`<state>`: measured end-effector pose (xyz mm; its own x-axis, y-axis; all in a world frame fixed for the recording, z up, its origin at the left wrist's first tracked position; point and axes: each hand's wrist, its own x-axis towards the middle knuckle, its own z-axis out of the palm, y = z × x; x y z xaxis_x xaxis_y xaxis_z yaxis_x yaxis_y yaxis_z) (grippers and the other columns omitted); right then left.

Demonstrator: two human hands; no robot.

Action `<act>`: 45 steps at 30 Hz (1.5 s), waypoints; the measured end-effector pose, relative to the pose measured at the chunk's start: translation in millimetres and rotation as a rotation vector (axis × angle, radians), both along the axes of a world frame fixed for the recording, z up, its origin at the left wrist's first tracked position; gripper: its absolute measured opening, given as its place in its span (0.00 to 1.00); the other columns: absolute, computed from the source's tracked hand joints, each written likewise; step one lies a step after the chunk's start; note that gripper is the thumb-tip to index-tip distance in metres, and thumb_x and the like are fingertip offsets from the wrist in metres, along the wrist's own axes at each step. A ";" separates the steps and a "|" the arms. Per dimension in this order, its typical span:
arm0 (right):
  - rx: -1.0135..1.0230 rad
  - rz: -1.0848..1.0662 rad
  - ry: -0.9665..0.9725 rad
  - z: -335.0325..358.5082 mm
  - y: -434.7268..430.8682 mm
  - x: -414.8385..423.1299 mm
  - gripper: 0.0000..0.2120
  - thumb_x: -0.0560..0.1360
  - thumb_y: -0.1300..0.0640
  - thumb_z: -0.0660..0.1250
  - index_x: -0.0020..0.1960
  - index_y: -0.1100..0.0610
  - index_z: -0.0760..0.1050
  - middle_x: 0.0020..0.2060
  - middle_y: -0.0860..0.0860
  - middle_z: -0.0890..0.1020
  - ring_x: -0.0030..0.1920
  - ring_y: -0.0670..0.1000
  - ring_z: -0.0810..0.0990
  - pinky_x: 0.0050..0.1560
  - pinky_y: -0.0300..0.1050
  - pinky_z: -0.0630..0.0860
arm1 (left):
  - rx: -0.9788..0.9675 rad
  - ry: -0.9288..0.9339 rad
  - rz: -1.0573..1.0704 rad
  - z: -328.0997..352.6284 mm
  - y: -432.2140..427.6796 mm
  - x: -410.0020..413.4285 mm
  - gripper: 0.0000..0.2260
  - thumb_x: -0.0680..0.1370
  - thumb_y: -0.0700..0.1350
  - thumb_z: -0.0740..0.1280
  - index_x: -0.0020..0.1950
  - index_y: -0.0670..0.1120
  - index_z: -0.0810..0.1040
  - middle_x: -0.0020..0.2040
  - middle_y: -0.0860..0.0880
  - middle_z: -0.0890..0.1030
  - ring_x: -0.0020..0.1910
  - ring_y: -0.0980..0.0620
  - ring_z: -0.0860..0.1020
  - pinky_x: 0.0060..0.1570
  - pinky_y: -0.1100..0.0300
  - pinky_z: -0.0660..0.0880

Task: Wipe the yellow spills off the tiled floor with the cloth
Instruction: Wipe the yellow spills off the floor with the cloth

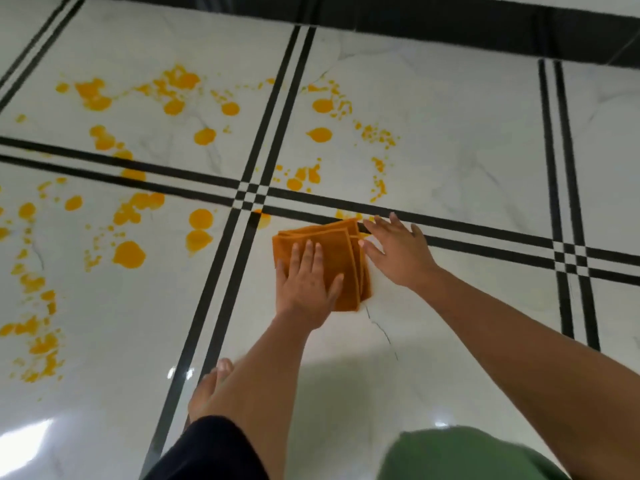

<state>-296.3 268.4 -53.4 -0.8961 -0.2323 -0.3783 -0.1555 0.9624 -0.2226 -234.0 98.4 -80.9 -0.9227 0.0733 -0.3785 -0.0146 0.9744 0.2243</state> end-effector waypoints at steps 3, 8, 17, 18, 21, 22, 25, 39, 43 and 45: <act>0.020 -0.003 -0.012 -8.2 14.3 -7.5 0.25 0.80 0.43 0.48 0.75 0.49 0.53 0.76 0.50 0.56 0.76 0.53 0.48 0.73 0.58 0.47 | -0.102 0.031 -0.084 -24.8 6.4 -10.8 0.37 0.76 0.67 0.43 0.75 0.46 0.35 0.76 0.44 0.37 0.74 0.39 0.36 0.68 0.36 0.38; 0.034 -0.051 -0.005 -17.0 39.4 -11.2 0.25 0.81 0.44 0.47 0.76 0.48 0.50 0.76 0.49 0.53 0.76 0.50 0.45 0.73 0.55 0.44 | -0.163 0.114 -0.094 -40.1 12.8 -76.5 0.40 0.71 0.72 0.42 0.74 0.51 0.32 0.76 0.40 0.38 0.73 0.35 0.36 0.66 0.29 0.42; 0.027 -0.084 0.026 -20.1 59.4 -18.9 0.27 0.80 0.41 0.44 0.76 0.47 0.47 0.76 0.48 0.51 0.76 0.50 0.44 0.73 0.52 0.42 | -0.117 0.213 -0.365 -44.0 33.5 -71.5 0.39 0.68 0.75 0.45 0.75 0.60 0.42 0.77 0.39 0.47 0.73 0.32 0.44 0.64 0.27 0.44; 0.035 -0.087 0.020 -18.2 61.2 -21.2 0.26 0.80 0.41 0.44 0.76 0.47 0.47 0.76 0.48 0.51 0.76 0.50 0.43 0.73 0.52 0.42 | -0.121 0.203 -0.323 -44.1 34.7 -93.4 0.39 0.68 0.75 0.44 0.74 0.61 0.37 0.77 0.40 0.43 0.73 0.33 0.40 0.64 0.28 0.42; 0.101 -0.099 -0.013 -5.9 72.2 -32.3 0.26 0.80 0.42 0.44 0.76 0.46 0.46 0.76 0.46 0.50 0.76 0.50 0.42 0.73 0.53 0.41 | -0.082 0.201 -0.164 -45.4 42.1 -107.9 0.38 0.69 0.74 0.44 0.74 0.60 0.39 0.77 0.40 0.44 0.73 0.33 0.40 0.64 0.27 0.42; 0.131 -0.107 -0.024 -0.2 76.3 -36.3 0.26 0.80 0.42 0.44 0.76 0.46 0.46 0.76 0.45 0.50 0.76 0.50 0.42 0.73 0.53 0.40 | -0.040 0.213 -0.199 -46.1 44.7 -96.9 0.38 0.69 0.73 0.46 0.75 0.59 0.46 0.76 0.38 0.49 0.73 0.32 0.44 0.63 0.26 0.44; 0.165 -0.174 -0.068 25.1 74.6 -55.7 0.26 0.79 0.40 0.44 0.76 0.45 0.47 0.76 0.45 0.50 0.76 0.50 0.42 0.73 0.53 0.40 | -0.016 0.215 -0.431 -44.0 32.4 -79.6 0.36 0.71 0.73 0.46 0.75 0.57 0.55 0.75 0.39 0.57 0.72 0.31 0.52 0.62 0.26 0.49; 0.027 -0.215 -0.031 -25.8 95.7 -125.3 0.26 0.80 0.40 0.45 0.76 0.45 0.48 0.76 0.47 0.50 0.76 0.49 0.44 0.73 0.51 0.44 | -0.086 0.191 -0.148 -44.7 78.8 -211.1 0.40 0.67 0.75 0.43 0.74 0.60 0.39 0.76 0.41 0.39 0.72 0.34 0.36 0.62 0.28 0.36; -0.007 -0.206 0.082 -44.2 103.0 -154.1 0.33 0.73 0.35 0.35 0.76 0.45 0.47 0.76 0.45 0.50 0.76 0.47 0.43 0.72 0.47 0.40 | -0.076 0.182 0.003 -46.1 93.9 -291.4 0.39 0.68 0.75 0.46 0.74 0.61 0.39 0.76 0.42 0.38 0.73 0.35 0.36 0.64 0.27 0.40; -0.042 -0.225 0.142 -51.7 106.8 -176.5 0.34 0.72 0.35 0.34 0.76 0.46 0.48 0.76 0.46 0.52 0.76 0.48 0.44 0.73 0.48 0.41 | -0.080 0.218 0.009 -49.0 95.1 -292.0 0.39 0.67 0.75 0.43 0.74 0.61 0.38 0.76 0.42 0.39 0.73 0.35 0.37 0.64 0.28 0.40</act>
